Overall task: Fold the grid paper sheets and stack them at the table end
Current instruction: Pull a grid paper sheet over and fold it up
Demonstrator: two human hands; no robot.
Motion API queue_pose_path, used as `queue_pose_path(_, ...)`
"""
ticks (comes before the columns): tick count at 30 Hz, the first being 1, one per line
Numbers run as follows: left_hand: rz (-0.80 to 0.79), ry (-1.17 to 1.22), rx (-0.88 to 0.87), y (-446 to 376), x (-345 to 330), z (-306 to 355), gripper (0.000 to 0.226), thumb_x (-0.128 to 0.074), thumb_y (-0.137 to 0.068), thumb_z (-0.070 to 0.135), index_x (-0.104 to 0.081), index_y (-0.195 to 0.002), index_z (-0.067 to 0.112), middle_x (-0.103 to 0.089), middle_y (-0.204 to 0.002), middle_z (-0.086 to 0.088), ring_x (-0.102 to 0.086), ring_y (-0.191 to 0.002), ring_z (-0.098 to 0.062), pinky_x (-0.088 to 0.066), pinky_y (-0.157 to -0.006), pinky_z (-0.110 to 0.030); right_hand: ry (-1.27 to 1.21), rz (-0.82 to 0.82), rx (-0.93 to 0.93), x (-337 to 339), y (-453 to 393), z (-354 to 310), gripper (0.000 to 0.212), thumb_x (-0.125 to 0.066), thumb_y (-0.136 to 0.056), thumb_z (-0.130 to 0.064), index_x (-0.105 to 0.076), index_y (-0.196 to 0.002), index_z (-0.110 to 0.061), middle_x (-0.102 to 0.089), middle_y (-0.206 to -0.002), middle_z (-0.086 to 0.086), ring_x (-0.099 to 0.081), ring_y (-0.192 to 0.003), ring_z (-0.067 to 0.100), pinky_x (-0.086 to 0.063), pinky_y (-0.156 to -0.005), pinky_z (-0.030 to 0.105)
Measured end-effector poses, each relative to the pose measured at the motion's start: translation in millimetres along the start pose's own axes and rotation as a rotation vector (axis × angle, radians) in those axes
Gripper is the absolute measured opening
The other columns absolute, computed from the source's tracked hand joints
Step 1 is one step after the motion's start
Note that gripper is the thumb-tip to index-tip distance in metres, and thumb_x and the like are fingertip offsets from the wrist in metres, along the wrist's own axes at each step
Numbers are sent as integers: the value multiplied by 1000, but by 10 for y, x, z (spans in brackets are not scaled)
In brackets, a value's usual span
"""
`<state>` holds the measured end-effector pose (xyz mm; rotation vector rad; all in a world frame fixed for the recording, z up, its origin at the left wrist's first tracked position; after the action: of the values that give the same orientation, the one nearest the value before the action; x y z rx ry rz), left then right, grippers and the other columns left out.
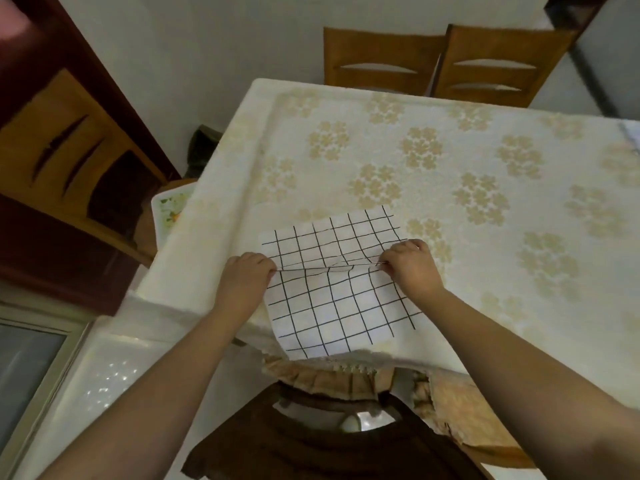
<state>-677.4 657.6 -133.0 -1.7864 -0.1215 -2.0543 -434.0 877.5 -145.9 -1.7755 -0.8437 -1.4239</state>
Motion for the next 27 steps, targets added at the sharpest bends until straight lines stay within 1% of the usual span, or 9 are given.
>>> queue_pose_path(5, 0, 71, -75, -114, 219, 74, 9, -74, -81, 9, -71, -72, 12, -69, -66, -3, -64, -62, -25, -51, -59, -35, -8, 66, -141, 230, 175, 56, 4, -71, -85, -21, -71, -82, -18, -70, -69, 0, -65, -71, 27, -42, -86, 37)
queue_pose_path(8, -9, 148, -59, -168, 395, 136, 5, -71, -84, 11, -73, -80, 12, -71, -71, -4, -65, -64, -24, -50, -61, -30, -50, 45, -202, 433, 244, 14, 9, -68, -88, -26, -70, -87, -17, -72, -75, 2, -66, -74, 26, -41, -81, 34)
queue_pose_path(11, -146, 338, 46, -102, 479, 112, 10, -58, -95, 21, -66, -98, 15, -67, -82, 2, -59, -73, -18, -40, -62, -27, -229, -68, -279, 688, 326, -53, 17, -69, -87, -28, -70, -96, -13, -72, -85, 4, -64, -81, 24, -43, -72, 31)
queue_pose_path(14, -222, 536, 104, -10, 529, 21, 5, -55, -96, 25, -60, -97, 21, -65, -86, 8, -59, -82, -9, -43, -68, -23, -311, -224, -296, 891, 403, -124, 20, -72, -85, -31, -70, -93, -13, -67, -82, 2, -60, -78, 20, -41, -65, 28)
queue_pose_path(16, -229, 677, 145, 4, 589, -14, 7, -58, -95, 22, -58, -90, 26, -63, -78, 12, -56, -74, 0, -41, -65, -16, -347, -256, -294, 1003, 452, -169, 19, -73, -83, -33, -69, -85, -15, -66, -76, 0, -58, -71, 17, -39, -60, 25)
queue_pose_path(18, -250, 788, 181, -20, 664, -29, 6, -60, -94, 20, -60, -89, 24, -60, -74, 12, -52, -66, 4, -38, -61, -16, -376, -274, -293, 1108, 490, -221, 16, -74, -82, -34, -67, -79, -20, -62, -70, -6, -54, -65, 9, -37, -57, 22)
queue_pose_path(21, -268, 914, 213, -89, 787, -83, 6, -62, -93, 22, -65, -95, 17, -64, -87, -1, -58, -76, -9, -42, -68, -22, -424, -288, -313, 1255, 517, -310, 14, -76, -80, -34, -65, -78, -26, -61, -71, -13, -54, -65, -1, -38, -59, 18)
queue_pose_path(24, -286, 943, 229, -160, 840, -164, 6, -64, -91, 27, -67, -95, 23, -68, -93, -5, -62, -86, -15, -45, -75, -25, -470, -253, -357, 1347, 517, -336, 13, -77, -80, -33, -68, -79, -23, -62, -67, -10, -58, -61, 5, -42, -60, 19)
queue_pose_path(27, -297, 842, 217, -238, 778, -218, 8, -65, -91, 29, -68, -95, 24, -70, -92, -8, -64, -87, -20, -46, -73, -28, -435, -205, -376, 1307, 486, -320, 13, -75, -82, -32, -66, -81, -23, -63, -71, -7, -58, -66, 10, -41, -60, 20)
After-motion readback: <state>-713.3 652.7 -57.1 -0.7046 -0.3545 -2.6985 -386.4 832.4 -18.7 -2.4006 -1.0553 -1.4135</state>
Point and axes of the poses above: each hand's wrist, its own y-axis away from the middle knuckle, its own x-axis out of the back of the hand, z = x × y, the point moved 2 cm from there along -y, towards the middle knuckle
